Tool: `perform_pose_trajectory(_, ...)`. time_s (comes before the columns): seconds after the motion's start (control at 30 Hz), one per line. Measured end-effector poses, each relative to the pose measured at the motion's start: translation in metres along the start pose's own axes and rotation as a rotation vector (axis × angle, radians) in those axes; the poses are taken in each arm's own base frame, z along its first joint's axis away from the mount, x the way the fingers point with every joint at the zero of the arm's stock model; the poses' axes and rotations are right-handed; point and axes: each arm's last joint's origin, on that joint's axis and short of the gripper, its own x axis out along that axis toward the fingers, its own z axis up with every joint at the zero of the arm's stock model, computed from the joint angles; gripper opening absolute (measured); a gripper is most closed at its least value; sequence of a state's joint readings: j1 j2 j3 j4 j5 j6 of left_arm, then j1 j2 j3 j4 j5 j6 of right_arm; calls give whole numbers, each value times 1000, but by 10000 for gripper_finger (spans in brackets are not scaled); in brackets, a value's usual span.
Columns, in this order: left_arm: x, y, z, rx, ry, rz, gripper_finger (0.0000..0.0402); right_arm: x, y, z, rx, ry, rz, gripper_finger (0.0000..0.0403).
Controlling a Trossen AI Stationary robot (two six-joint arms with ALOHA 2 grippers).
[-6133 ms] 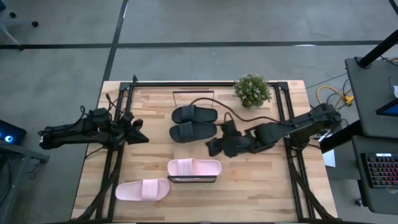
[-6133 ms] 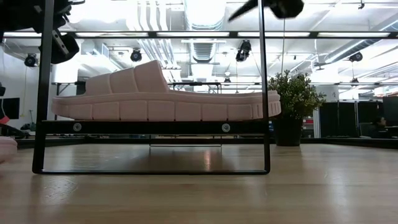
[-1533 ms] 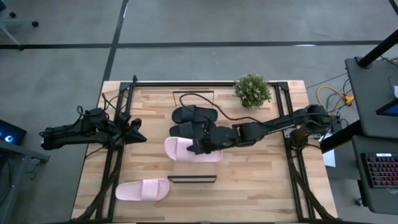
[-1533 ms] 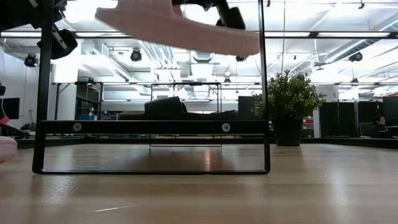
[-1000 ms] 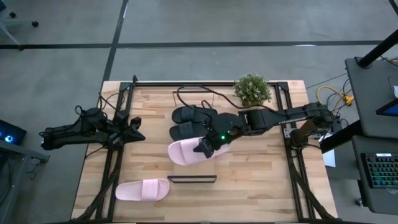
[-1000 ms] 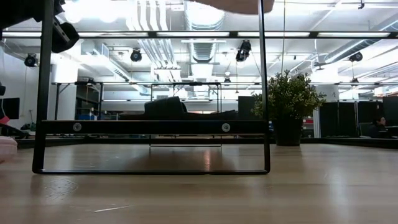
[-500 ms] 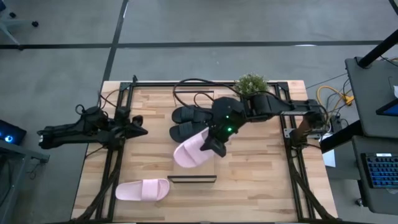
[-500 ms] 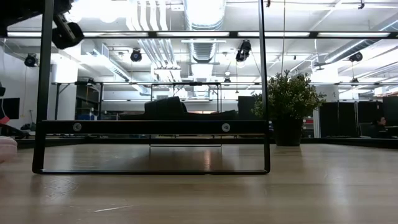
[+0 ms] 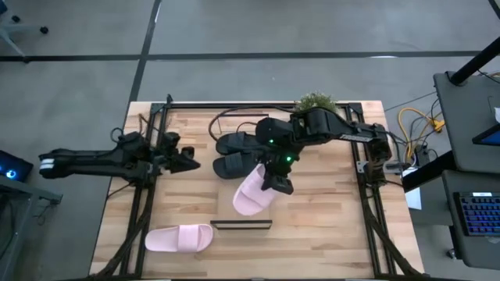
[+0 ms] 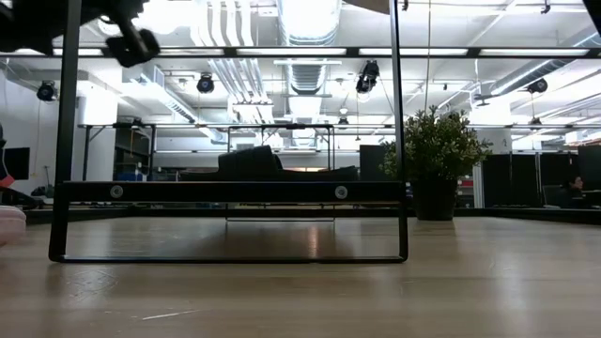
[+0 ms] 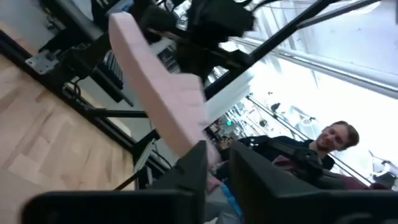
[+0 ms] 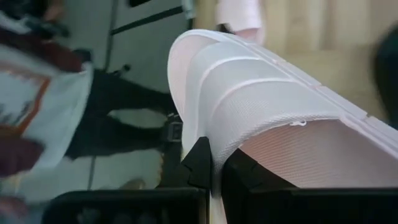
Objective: Pick and place slides into the shelf
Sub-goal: Put the right light pink slide on the shelf
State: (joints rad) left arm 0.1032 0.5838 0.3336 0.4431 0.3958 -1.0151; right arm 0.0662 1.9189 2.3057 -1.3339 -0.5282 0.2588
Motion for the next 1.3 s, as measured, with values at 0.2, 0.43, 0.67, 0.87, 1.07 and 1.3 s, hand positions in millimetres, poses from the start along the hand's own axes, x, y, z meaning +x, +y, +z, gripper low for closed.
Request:
perform_pose_trajectory(0.2, 25, 19, 1, -97, -3, 2, 163, 11, -1, 6, -82, 34, 108, 8)
perform_pose_trajectory(0.43, 53, 37, 3, -216, -5, -3, 216, 28, -8, 5, -120, 106, 139, 8)
perform_pose_trajectory(0.67, 78, 43, 13, -252, -31, -10, 216, 33, -13, 4, -117, 134, 97, 8)
perform_pose_trajectory(0.87, 95, 40, 22, -173, -4, -42, 216, 26, -15, 5, -97, 113, 41, 8)
perform_pose_trajectory(1.07, 100, 40, 20, -163, 76, -68, 216, 18, -21, 7, -61, 82, -21, 8)
perform_pose_trajectory(1.3, 98, 41, 15, -192, 174, -6, 216, 7, -37, 8, -26, 64, -137, 8)
